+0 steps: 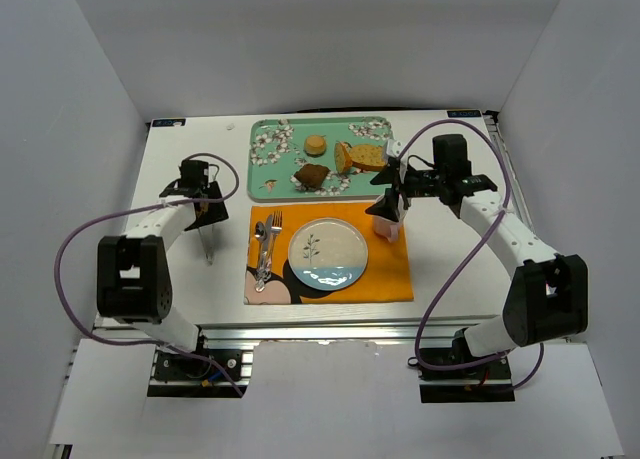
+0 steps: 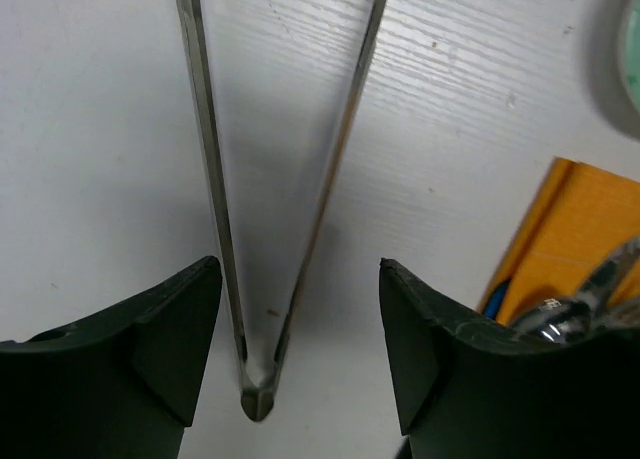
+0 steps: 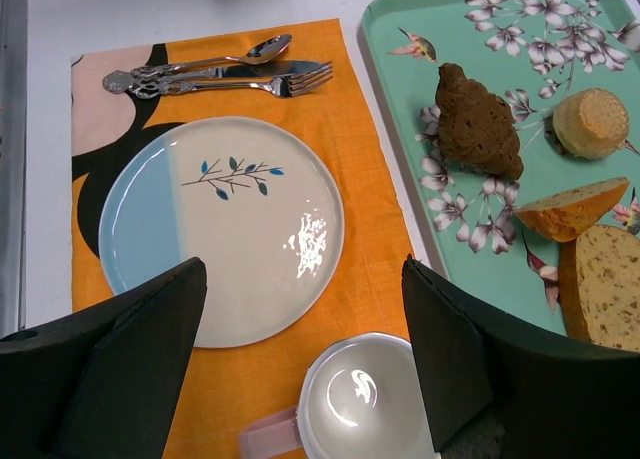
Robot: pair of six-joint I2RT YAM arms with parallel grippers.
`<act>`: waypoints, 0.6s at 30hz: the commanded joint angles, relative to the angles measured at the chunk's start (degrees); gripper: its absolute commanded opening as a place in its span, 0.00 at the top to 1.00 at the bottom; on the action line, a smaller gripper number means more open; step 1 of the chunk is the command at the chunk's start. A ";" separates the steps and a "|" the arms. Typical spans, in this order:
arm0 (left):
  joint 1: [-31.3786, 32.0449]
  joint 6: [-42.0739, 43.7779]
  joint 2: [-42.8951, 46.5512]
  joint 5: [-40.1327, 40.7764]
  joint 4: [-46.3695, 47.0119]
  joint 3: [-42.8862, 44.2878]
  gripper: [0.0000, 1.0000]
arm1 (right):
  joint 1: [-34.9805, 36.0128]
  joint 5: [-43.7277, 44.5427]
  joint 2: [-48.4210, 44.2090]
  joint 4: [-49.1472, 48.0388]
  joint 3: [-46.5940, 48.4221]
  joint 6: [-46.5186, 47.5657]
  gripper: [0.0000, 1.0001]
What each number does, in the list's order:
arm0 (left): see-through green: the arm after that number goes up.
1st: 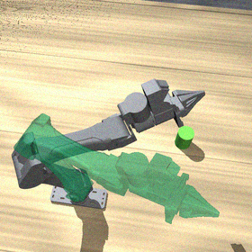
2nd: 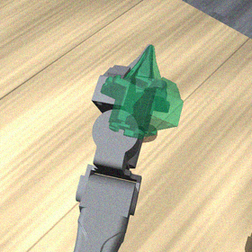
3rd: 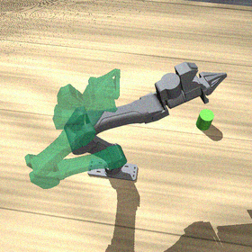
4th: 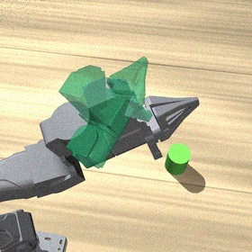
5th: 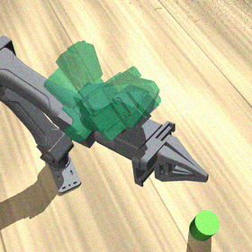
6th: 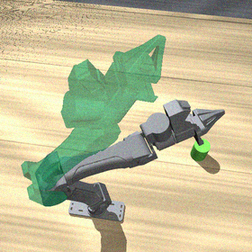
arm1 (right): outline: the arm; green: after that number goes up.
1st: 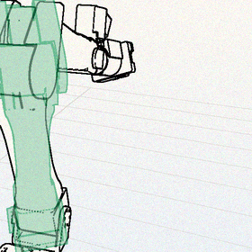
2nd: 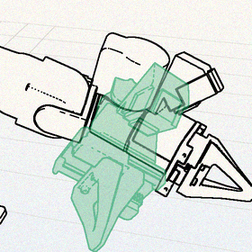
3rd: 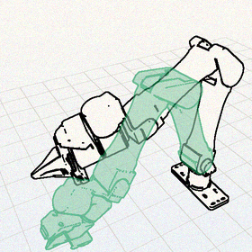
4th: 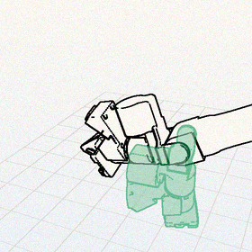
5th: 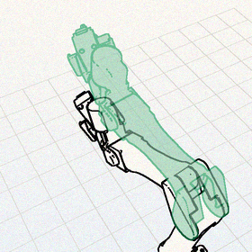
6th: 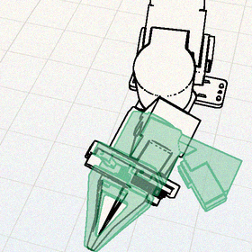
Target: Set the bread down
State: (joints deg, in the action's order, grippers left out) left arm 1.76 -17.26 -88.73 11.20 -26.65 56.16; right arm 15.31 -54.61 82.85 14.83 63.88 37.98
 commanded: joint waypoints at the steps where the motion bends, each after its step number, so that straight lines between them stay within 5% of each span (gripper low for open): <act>1: -0.88 3.37 -2.58 4.09 -0.24 4.30 0.25 | -0.90 -1.20 -1.90 0.38 -0.33 0.61 0.17; 13: -4.39 5.57 -11.11 0.94 3.97 4.66 0.25 | -2.21 -1.03 -0.85 1.43 0.72 0.08 0.16; 18: -5.45 4.78 -12.61 -3.72 6.61 2.20 0.32 | -2.65 -0.76 -0.76 1.87 1.51 0.08 0.16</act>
State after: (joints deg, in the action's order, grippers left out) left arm -3.01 -12.51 -100.79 11.05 -22.61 59.66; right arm 13.17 -54.57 82.76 16.25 63.86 37.93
